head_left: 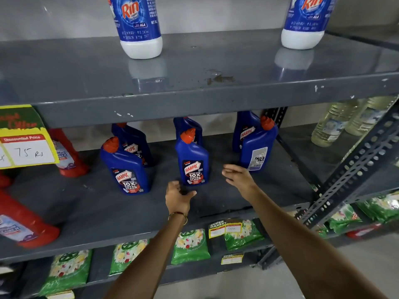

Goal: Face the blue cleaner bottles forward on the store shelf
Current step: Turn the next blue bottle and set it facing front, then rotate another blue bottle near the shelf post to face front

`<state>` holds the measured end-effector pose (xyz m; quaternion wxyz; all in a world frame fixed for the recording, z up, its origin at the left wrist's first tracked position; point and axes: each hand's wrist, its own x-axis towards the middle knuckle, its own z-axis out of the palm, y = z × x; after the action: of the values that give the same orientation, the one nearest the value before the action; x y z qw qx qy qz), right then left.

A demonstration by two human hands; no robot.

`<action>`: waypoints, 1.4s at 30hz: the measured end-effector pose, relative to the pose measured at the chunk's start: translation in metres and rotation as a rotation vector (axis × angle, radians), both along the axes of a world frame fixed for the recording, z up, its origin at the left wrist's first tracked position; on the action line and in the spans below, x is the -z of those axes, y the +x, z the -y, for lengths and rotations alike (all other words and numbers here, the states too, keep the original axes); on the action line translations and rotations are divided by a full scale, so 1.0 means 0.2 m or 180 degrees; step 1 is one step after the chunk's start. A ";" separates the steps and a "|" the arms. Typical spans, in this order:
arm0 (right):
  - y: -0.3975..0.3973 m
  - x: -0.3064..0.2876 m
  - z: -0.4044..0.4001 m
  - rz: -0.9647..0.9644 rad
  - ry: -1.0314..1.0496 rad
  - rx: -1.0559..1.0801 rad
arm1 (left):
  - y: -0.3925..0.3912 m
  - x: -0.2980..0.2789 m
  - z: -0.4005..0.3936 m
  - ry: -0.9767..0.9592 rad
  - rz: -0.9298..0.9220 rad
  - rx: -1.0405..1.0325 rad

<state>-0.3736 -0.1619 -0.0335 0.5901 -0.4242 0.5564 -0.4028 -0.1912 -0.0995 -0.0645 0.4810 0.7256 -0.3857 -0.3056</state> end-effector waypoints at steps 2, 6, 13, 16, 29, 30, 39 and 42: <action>-0.04 0.01 -0.05 0.0049 0.0000 0.0293 | -0.04 0.02 -0.05 -0.0109 0.0034 0.0043; -0.16 0.05 -0.12 0.0033 0.0016 0.0772 | -0.17 0.03 -0.08 -0.0244 0.0082 0.0519; -0.39 0.03 -0.07 -0.0487 0.0014 0.1113 | -0.42 -0.07 0.04 -0.0127 0.0708 0.1407; -0.49 -0.02 0.02 -0.0711 -0.0088 0.0938 | -0.54 -0.13 0.17 -0.0081 0.0661 0.1404; -0.67 -0.07 0.27 -0.0947 -0.0784 -0.0380 | -0.80 -0.26 0.51 0.0374 0.0327 0.1373; -0.67 -0.07 0.27 -0.0926 -0.0807 -0.0358 | -0.81 -0.26 0.52 0.0341 0.0322 0.1343; -0.67 -0.12 0.29 -0.0605 -0.1035 -0.0362 | -0.79 -0.28 0.48 -0.0064 0.0084 0.1300; -0.66 -0.16 0.29 -0.0321 -0.1039 -0.0421 | -0.81 -0.28 0.43 -0.0378 0.0043 0.1109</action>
<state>-0.5049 -0.2199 -0.0021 0.5100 -0.5697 0.4834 -0.4263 -0.3529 -0.1863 -0.0078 0.4602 0.6201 -0.5262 -0.3561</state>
